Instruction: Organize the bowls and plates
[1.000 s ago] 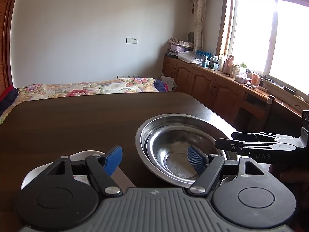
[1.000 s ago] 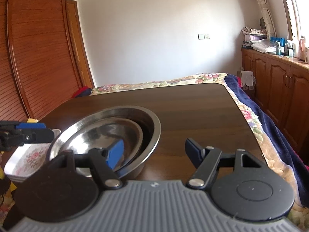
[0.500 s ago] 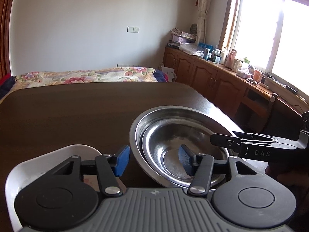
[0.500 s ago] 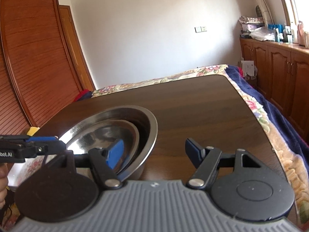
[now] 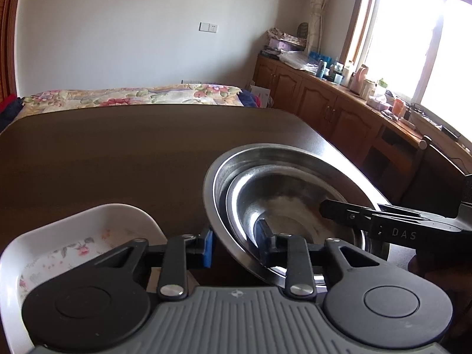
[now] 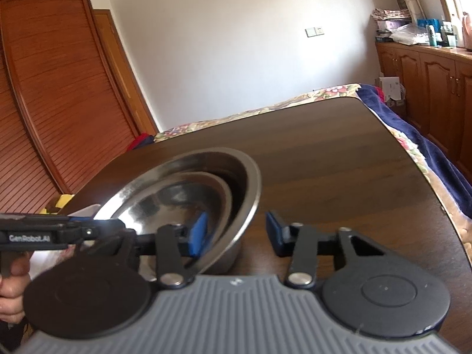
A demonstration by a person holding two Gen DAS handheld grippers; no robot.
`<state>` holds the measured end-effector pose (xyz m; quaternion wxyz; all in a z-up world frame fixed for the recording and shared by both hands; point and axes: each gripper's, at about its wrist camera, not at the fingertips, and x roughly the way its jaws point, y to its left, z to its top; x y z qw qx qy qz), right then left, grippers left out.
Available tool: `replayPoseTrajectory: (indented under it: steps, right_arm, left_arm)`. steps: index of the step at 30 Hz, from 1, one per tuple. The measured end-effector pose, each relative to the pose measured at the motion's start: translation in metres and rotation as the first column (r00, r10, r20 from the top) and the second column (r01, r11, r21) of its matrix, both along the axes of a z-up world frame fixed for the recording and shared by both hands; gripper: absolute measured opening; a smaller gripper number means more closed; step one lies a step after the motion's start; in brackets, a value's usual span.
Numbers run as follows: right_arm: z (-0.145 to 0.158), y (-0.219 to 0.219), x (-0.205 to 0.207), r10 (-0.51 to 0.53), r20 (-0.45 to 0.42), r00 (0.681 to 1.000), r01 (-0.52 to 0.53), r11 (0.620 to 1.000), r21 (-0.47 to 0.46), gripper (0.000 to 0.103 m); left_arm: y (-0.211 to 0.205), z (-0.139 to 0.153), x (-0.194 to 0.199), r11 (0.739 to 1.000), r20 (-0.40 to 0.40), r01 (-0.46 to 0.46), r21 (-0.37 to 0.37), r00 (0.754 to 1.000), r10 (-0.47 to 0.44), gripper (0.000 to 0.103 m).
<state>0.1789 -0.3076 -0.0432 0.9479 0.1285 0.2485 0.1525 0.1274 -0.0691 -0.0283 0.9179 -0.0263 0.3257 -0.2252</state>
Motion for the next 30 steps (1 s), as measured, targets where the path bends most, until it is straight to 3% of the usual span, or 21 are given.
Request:
replayPoseTrajectory:
  steps: [1,5,9,21,30]
  right_arm:
    - [0.001,0.002,-0.001,0.010,0.002,1.000,-0.010,1.000,0.004,0.031]
    - [0.003,0.011,-0.004,-0.007,0.022,1.000,0.008,0.998,-0.061,0.028]
    - [0.003,0.005,-0.003,-0.005,0.006,1.000,0.005,1.000,-0.016,0.023]
    - [0.030,0.025,-0.013,0.059,0.047,0.997,-0.059,0.998,0.000,0.023]
    - [0.041,0.067,-0.010,0.182,0.062,0.981,-0.182,0.983,0.001,0.023]
  left_arm:
    - [0.000,0.000,-0.001,1.000,-0.002,0.002,-0.008,1.000,-0.002,0.055]
    - [0.001,0.004,-0.006,1.000,0.008,0.013,-0.017,1.000,-0.013,0.054]
    - [0.004,0.008,-0.007,0.999,0.017,0.020,-0.025,1.000,-0.020,0.054]
    - [0.034,0.033,-0.038,0.998,0.078,-0.003,-0.060,0.997,0.008,0.054]
    - [0.084,0.045,-0.072,0.993,0.130,-0.099,-0.059,0.986,0.106,0.054]
